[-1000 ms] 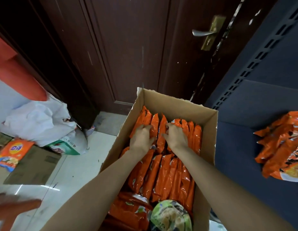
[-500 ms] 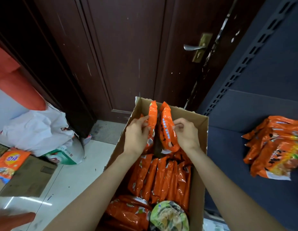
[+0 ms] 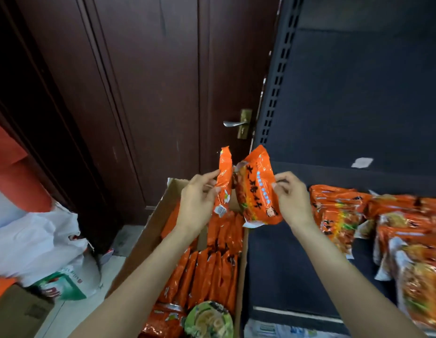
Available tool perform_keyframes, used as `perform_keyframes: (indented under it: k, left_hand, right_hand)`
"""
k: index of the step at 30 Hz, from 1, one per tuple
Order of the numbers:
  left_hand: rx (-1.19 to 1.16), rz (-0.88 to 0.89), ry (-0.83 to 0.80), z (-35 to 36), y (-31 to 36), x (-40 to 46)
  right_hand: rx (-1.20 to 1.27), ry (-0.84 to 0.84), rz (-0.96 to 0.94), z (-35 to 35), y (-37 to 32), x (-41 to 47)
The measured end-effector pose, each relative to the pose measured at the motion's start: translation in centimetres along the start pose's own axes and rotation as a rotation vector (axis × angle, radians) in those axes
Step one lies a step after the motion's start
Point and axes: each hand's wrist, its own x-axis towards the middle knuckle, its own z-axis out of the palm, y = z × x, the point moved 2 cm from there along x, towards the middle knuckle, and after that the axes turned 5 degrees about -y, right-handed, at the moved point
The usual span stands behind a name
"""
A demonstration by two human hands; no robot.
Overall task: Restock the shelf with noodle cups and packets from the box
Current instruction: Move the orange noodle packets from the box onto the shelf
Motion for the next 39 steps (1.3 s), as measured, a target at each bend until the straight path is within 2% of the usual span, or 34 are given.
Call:
perform_keyframes:
  k: [8, 14, 25, 29, 32, 36, 39]
  left_hand:
    - [-0.014, -0.044, -0.043, 8.6, 5.8, -4.4]
    - [0.011, -0.070, -0.024, 14.2, 8.1, -7.6]
    - [0.105, -0.128, -0.171, 20.3, 8.2, -7.9]
    - [0.092, -0.149, -0.199, 21.6, 8.3, -7.8]
    - [0.083, -0.164, -0.209, 22.0, 8.3, -7.8]
    - [0.095, -0.174, -0.193, 21.5, 8.0, -7.4]
    - [0.095, -0.195, -0.172, 21.1, 7.7, -7.2]
  right_hand:
    - [-0.087, 0.009, 0.027, -12.6, 5.2, -4.3]
    - [-0.171, -0.038, 0.103, -17.7, 11.3, -6.0]
    - [-0.260, -0.095, 0.137, -18.3, 16.7, -3.9]
    - [-0.308, -0.179, 0.062, -18.3, 17.0, -3.8]
    - [-0.466, -0.275, -0.019, -17.8, 16.9, -3.8]
    - [-0.569, -0.234, -0.050, -17.9, 16.0, -2.7]
    - [-0.752, -0.288, -0.153, -18.2, 14.9, -1.7]
